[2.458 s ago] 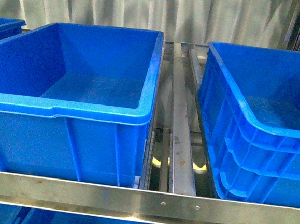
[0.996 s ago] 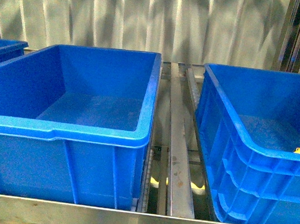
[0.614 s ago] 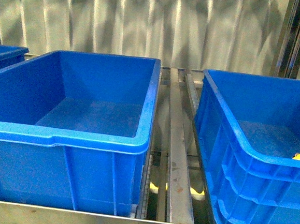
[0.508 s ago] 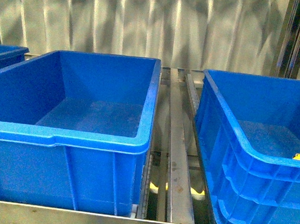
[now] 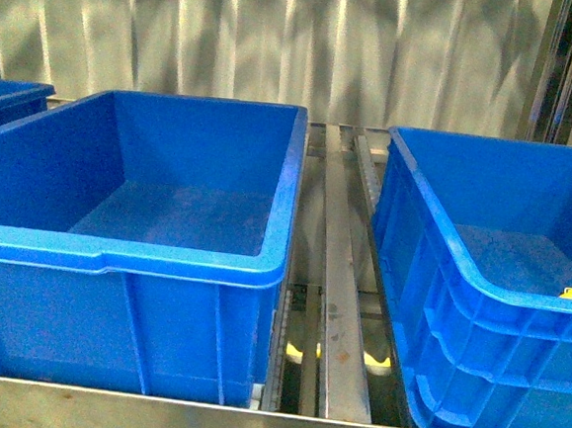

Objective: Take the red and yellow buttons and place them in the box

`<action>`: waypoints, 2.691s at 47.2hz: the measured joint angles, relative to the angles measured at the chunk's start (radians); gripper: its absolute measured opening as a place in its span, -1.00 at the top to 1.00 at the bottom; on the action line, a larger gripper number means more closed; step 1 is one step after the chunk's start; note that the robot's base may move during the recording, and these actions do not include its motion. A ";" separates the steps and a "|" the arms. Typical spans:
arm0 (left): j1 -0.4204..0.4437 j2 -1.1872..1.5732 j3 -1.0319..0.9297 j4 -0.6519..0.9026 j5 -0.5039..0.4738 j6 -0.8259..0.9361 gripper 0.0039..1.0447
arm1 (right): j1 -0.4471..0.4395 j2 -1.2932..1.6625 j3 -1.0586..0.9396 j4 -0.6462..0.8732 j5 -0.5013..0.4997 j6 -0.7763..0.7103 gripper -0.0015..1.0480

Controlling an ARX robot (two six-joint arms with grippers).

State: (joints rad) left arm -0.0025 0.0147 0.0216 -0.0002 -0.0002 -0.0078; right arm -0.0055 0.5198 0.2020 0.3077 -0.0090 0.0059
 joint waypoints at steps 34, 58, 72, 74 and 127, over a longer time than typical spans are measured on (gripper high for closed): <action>0.000 0.000 0.000 0.000 0.000 0.000 -0.86 | 0.004 -0.195 -0.137 -0.051 0.010 0.000 0.87; 0.000 0.000 0.000 0.000 0.000 0.000 -0.86 | 0.004 -0.307 -0.180 -0.095 0.009 0.000 0.87; 0.000 0.000 0.000 0.000 0.000 0.000 -0.86 | 0.005 -0.513 -0.180 -0.303 0.010 0.000 0.87; 0.000 0.000 0.000 0.000 0.000 0.000 -0.86 | 0.005 -0.516 -0.180 -0.303 0.010 0.000 0.87; 0.000 0.000 0.000 0.000 0.000 0.000 -0.86 | 0.005 -0.515 -0.180 -0.306 0.009 -0.002 -0.95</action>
State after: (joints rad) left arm -0.0025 0.0147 0.0216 -0.0002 -0.0002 -0.0078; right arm -0.0010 0.0048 0.0219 0.0013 0.0002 0.0044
